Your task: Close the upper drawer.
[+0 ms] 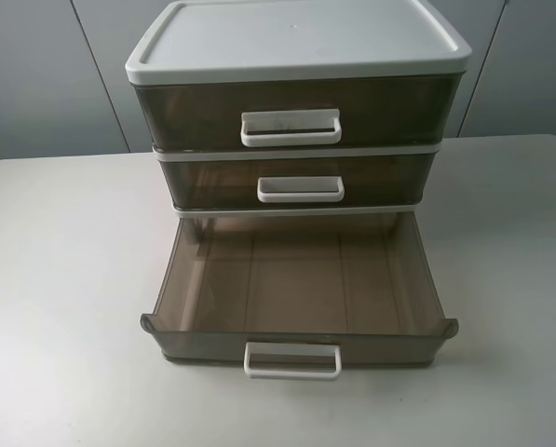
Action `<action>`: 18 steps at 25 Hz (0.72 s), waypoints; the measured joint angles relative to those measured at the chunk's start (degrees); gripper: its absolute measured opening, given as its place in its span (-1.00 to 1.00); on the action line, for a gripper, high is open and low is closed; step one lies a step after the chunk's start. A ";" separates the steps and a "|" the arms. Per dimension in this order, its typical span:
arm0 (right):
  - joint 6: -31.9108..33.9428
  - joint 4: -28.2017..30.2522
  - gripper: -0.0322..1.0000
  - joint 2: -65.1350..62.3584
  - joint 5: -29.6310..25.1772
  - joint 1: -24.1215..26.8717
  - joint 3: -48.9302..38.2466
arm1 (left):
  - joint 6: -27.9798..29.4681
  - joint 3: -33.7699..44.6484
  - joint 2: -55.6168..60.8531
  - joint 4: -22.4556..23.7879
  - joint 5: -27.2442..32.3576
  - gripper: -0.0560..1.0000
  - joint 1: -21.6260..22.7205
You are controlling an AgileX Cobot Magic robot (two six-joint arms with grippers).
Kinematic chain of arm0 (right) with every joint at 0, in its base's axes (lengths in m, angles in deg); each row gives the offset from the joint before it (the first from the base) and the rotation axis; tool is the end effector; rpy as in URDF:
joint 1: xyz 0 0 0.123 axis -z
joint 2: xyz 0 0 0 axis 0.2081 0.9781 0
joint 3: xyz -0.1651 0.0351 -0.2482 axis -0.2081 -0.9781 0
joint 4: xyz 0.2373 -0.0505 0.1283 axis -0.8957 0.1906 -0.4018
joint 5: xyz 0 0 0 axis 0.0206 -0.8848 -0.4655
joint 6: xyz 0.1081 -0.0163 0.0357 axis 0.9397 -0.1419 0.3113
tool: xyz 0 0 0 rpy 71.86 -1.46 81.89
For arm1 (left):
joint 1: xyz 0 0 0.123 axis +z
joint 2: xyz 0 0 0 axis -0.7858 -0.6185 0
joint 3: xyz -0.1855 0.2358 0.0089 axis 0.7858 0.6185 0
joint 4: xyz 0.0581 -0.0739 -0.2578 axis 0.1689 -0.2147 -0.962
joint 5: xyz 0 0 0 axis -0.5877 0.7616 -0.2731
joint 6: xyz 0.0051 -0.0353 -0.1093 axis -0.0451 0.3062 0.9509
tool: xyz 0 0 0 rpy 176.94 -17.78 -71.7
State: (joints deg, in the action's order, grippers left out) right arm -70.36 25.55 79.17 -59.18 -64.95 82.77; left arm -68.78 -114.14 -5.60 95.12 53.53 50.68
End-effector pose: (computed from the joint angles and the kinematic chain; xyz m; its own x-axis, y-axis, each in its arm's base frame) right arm 0.0220 0.0442 0.3144 -0.2824 -0.5492 -0.7865 -0.8679 0.4956 -0.0344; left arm 0.0182 0.0097 0.2786 -0.4675 0.0095 -0.8839 -0.0575 0.9975 0.0412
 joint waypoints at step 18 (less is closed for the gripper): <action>8.15 4.30 0.41 -16.04 2.76 1.09 -8.96 | -0.23 0.00 0.00 0.00 0.00 0.51 0.00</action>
State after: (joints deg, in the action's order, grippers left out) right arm -62.21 29.85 63.13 -56.43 -63.86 73.80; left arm -69.01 -114.14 -5.60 95.12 53.53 50.68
